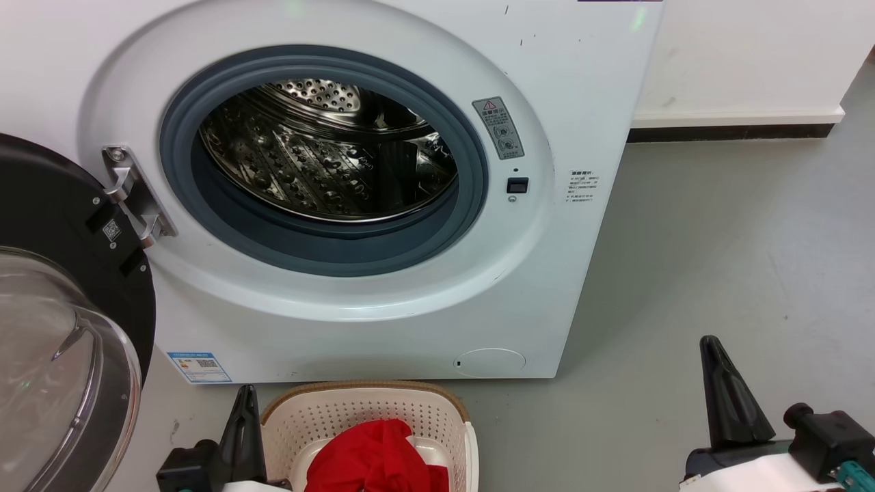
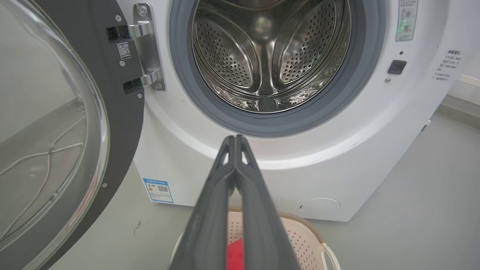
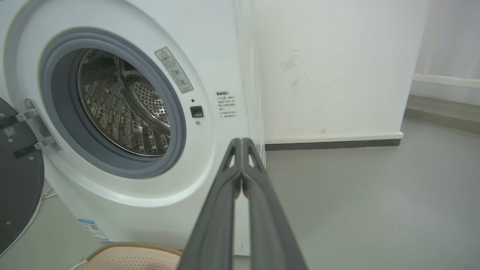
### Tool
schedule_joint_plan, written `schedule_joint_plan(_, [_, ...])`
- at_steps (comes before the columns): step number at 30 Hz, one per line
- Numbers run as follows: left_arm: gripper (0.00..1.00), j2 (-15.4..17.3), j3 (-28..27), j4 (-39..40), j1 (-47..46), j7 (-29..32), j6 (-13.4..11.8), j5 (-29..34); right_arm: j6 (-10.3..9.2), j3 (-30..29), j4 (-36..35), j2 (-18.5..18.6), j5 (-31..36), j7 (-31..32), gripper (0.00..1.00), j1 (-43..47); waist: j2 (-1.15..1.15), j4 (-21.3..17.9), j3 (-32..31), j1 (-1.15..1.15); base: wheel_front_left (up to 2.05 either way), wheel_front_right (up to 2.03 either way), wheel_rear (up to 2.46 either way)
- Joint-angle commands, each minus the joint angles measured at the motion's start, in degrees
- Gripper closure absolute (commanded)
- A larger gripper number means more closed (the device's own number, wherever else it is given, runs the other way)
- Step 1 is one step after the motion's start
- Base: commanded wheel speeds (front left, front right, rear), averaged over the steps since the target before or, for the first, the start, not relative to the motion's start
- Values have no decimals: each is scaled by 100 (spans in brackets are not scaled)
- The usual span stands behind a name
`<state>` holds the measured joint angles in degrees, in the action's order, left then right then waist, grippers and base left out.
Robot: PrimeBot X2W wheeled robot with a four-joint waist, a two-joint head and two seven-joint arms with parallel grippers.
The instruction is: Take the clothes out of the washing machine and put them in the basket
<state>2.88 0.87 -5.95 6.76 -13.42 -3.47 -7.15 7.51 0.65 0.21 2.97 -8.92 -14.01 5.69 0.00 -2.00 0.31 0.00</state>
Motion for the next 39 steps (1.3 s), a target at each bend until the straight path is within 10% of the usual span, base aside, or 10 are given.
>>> schedule_joint_plan(1, [100,2,-48,56,-139,43,40,-248,0,1,-47,38,-274,43,100,-107,0,3,0,0,0,0,0])
schedule_joint_plan(39, [100,1,-360,-316,-680,908,510,-3897,-1,-90,571,193,-4029,748,100,-608,0,64,-4,0,0,0,0])
